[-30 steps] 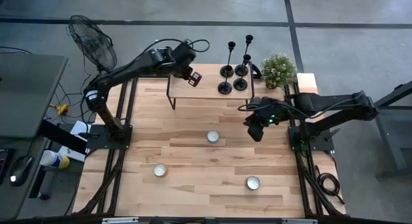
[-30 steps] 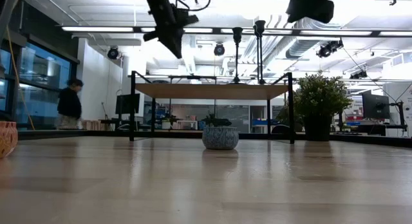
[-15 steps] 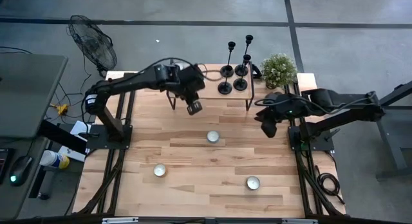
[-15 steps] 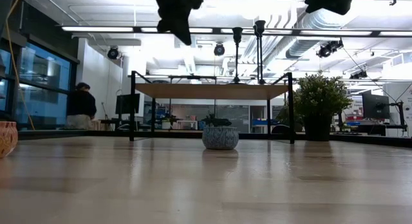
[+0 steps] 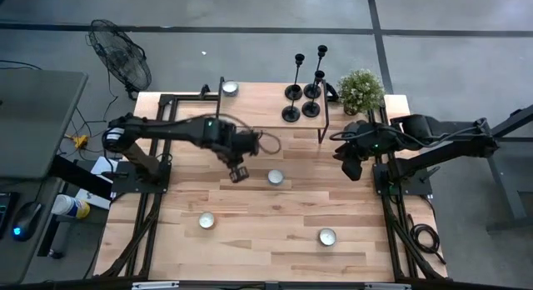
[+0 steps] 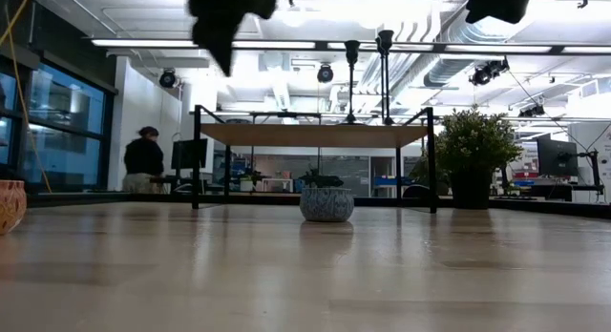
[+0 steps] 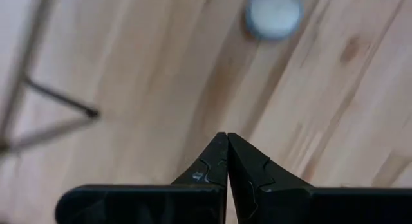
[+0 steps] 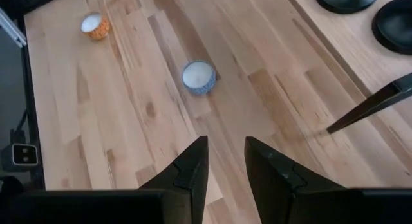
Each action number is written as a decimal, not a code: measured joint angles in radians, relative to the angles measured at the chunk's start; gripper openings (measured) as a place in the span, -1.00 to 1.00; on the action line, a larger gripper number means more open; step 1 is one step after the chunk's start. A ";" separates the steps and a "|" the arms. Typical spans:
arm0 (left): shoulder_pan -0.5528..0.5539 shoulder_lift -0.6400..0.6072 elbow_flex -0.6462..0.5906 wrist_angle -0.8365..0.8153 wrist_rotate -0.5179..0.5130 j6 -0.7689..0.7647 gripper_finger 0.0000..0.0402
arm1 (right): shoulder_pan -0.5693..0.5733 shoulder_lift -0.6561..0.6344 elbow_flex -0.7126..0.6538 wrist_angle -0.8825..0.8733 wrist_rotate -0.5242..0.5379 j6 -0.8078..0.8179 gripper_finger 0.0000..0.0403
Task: Pick & Place candle stick holders
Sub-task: Put the orange scented candle on the shelf
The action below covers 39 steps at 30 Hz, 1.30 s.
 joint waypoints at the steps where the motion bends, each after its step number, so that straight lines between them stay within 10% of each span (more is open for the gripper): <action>1: -0.018 -0.010 -0.028 -0.010 -0.001 -0.029 -1.00 | 0.000 0.000 0.000 0.000 0.000 -0.008 -0.53; 17: -0.314 -0.232 -0.534 0.170 0.161 -0.575 -0.93 | 0.000 0.000 0.000 -0.002 -0.007 -0.066 -0.53; 32: -0.564 -0.250 -0.641 0.305 0.033 -0.349 0.20 | 0.000 0.000 0.000 0.002 -0.007 -0.080 -0.53; 39: -0.566 -0.227 -0.643 0.346 0.019 -0.282 0.31 | 0.000 0.000 0.000 0.003 -0.003 -0.084 -0.53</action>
